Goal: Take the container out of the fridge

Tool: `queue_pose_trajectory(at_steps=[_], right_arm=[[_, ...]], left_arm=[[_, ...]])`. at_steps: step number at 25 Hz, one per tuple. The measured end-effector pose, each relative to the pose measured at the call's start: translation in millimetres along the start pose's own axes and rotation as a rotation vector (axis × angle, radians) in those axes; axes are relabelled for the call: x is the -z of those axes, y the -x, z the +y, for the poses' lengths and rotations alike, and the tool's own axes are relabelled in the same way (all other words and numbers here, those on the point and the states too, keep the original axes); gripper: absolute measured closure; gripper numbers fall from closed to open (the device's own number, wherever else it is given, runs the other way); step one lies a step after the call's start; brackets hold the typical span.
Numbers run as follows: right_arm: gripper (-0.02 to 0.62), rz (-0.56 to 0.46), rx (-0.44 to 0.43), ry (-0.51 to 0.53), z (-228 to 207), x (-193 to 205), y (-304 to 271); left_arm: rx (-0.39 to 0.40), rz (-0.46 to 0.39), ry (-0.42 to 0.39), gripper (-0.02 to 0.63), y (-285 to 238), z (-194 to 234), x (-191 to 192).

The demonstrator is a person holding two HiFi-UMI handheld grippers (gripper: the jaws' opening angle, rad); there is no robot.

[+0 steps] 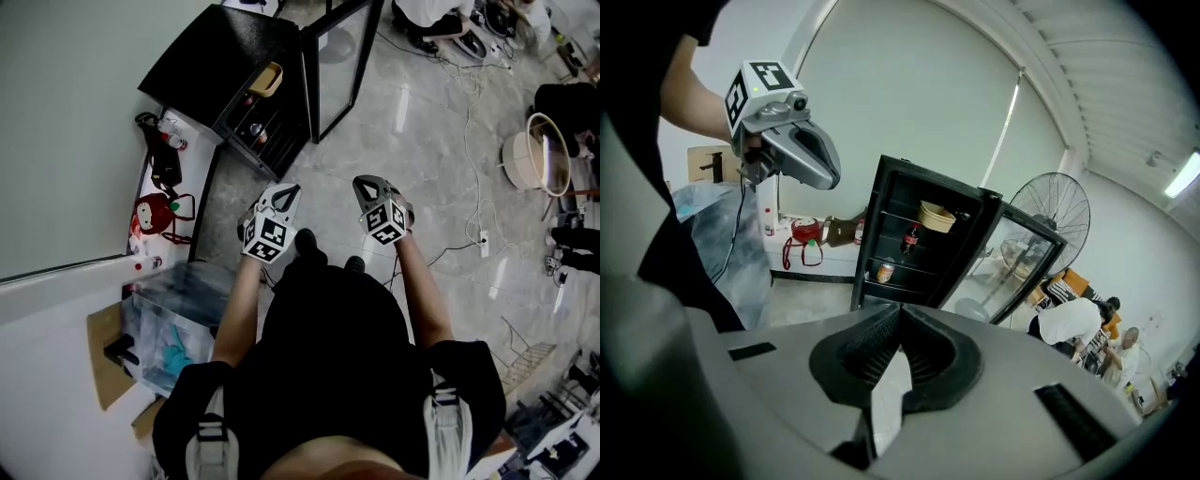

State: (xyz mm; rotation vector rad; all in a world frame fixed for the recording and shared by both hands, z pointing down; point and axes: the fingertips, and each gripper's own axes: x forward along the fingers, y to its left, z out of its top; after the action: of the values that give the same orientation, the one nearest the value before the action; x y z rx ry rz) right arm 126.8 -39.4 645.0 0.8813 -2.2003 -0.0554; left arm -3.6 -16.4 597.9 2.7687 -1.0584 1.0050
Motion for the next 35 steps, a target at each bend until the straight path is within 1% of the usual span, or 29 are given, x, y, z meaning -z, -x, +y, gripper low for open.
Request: queue_pose_trajectory(at_steps=[4, 11, 23, 35], right_arm=[[0.597, 0.013, 0.016, -0.013, -2, -3, -9], [0.597, 0.016, 0.028, -0.024, -4, -17, -24], [0.597, -0.007, 0.004, 0.037, 2, -63, -67], [0.597, -0.008, -0.021, 0.053, 19, -83, -94]], left_arm=[[0.016, -0.007, -0.003, 0.586, -3, 14, 4], [0.016, -0.023, -0.008, 0.586, -3, 41, 4], [-0.011, -0.021, 0.004, 0.586, 11, 87, 27], [-0.033, -0.015, 0.002, 0.586, 25, 117, 46]])
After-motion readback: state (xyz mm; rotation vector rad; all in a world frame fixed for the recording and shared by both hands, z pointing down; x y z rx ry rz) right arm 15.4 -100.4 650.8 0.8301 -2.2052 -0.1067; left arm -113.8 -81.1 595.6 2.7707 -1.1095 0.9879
